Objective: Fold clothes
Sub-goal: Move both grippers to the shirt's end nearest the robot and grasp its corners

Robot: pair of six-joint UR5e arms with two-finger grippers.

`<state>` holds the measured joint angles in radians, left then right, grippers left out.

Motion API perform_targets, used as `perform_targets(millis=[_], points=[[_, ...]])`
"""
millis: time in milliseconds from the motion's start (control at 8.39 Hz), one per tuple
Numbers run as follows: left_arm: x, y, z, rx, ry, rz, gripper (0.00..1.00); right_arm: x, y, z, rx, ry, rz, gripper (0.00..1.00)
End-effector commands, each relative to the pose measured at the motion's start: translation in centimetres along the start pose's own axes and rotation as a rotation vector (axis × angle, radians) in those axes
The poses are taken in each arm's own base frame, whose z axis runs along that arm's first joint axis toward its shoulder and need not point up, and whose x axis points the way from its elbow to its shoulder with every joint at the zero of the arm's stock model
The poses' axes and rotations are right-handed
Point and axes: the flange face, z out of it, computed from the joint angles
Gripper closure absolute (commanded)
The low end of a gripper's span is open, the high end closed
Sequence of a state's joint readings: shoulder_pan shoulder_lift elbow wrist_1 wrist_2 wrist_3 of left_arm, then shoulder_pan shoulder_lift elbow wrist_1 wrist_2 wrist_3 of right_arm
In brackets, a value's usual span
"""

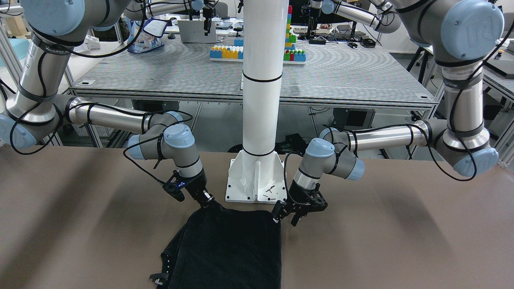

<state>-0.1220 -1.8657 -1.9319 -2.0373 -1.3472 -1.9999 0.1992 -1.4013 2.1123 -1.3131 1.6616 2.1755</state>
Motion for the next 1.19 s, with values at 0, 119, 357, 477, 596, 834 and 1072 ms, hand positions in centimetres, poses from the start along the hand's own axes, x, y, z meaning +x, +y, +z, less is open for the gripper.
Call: perform_targets(millis=[0,119,357,477,596,834,1072], points=[[-1.2,4.5,0.0,-0.041,-0.007,-0.038,0.32,-0.1,0.1,0.0,0.008,-0.008,0.001,0.99],[-1.4,5.0,0.0,-0.048,-0.008,-0.038,0.36,-0.1,0.1,0.0,0.008,-0.008,0.001,0.99],[-1.3,5.1,0.1,-0.051,-0.009,-0.058,0.54,-0.1,0.1,-0.1,0.008,-0.01,0.001,0.99],[-0.8,5.1,-0.3,-0.059,0.002,-0.064,0.83,-0.1,0.1,-0.5,0.004,-0.015,0.0,0.99],[-0.9,5.1,-0.3,-0.065,-0.001,-0.064,1.0,-0.1,0.1,-0.5,0.004,-0.015,-0.001,0.99],[-0.5,4.5,-1.7,-0.077,0.017,-0.07,1.0,-0.2,0.1,-1.0,0.002,-0.022,-0.002,0.99],[0.1,2.5,-7.3,-0.121,0.065,-0.088,1.0,-0.4,0.1,-2.5,-0.009,-0.045,-0.007,0.99]])
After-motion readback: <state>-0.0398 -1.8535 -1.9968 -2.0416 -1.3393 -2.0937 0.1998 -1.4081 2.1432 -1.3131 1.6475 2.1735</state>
